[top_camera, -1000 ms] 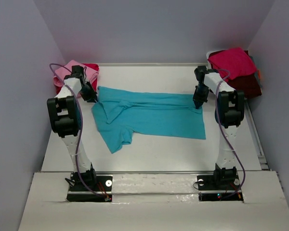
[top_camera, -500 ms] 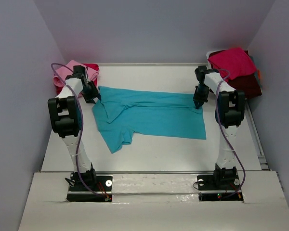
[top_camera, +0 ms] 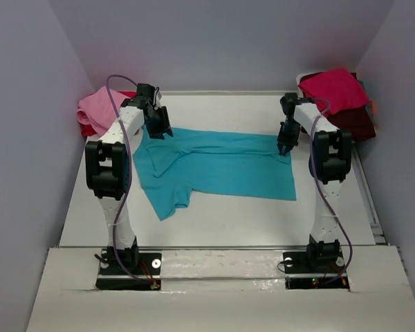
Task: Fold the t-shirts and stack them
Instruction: Fold the flattened tshirt in 1/3 of the way
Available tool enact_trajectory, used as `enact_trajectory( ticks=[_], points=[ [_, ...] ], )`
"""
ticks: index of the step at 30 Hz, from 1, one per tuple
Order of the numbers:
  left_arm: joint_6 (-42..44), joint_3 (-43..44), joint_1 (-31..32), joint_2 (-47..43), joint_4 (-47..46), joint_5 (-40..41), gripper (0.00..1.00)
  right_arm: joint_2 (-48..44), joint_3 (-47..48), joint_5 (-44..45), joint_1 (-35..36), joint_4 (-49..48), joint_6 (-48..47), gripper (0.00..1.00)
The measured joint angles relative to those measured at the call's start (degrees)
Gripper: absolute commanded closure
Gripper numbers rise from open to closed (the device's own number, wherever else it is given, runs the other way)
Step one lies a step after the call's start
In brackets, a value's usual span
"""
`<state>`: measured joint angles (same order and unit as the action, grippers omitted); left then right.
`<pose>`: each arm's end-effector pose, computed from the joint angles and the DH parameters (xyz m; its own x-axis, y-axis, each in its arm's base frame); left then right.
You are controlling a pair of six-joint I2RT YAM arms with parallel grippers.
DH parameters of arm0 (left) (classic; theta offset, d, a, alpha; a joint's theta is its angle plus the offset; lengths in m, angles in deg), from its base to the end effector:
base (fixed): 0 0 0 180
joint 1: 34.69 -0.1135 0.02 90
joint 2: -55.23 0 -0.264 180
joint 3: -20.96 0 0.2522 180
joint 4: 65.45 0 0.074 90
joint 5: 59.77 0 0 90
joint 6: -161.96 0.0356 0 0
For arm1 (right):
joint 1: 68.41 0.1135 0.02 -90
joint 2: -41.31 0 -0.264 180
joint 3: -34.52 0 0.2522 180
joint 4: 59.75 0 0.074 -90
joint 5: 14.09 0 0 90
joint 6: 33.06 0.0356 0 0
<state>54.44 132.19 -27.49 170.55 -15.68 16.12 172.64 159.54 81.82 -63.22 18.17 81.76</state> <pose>0.4438 -0.0648 0.2465 -0.8436 -0.1877 -0.5031 0.0107 0.9308 -0.3653 0.4545 0.0376 0.1752 -0.9328 0.3345 -0.1343 0.3436 0.9377 -0.0508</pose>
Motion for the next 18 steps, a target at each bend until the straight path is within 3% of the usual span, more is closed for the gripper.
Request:
enact_trajectory(
  ticks=[8,18],
  points=[
    [0.5,2.6,2.0,5.7,0.2,-1.9,0.51,0.0,0.0,-0.3,0.0,0.0,0.0,0.78],
    [0.9,-0.5,2.1,7.0,-0.6,-3.0,0.53,0.0,0.0,-0.3,0.0,0.0,0.0,0.78]
  ],
)
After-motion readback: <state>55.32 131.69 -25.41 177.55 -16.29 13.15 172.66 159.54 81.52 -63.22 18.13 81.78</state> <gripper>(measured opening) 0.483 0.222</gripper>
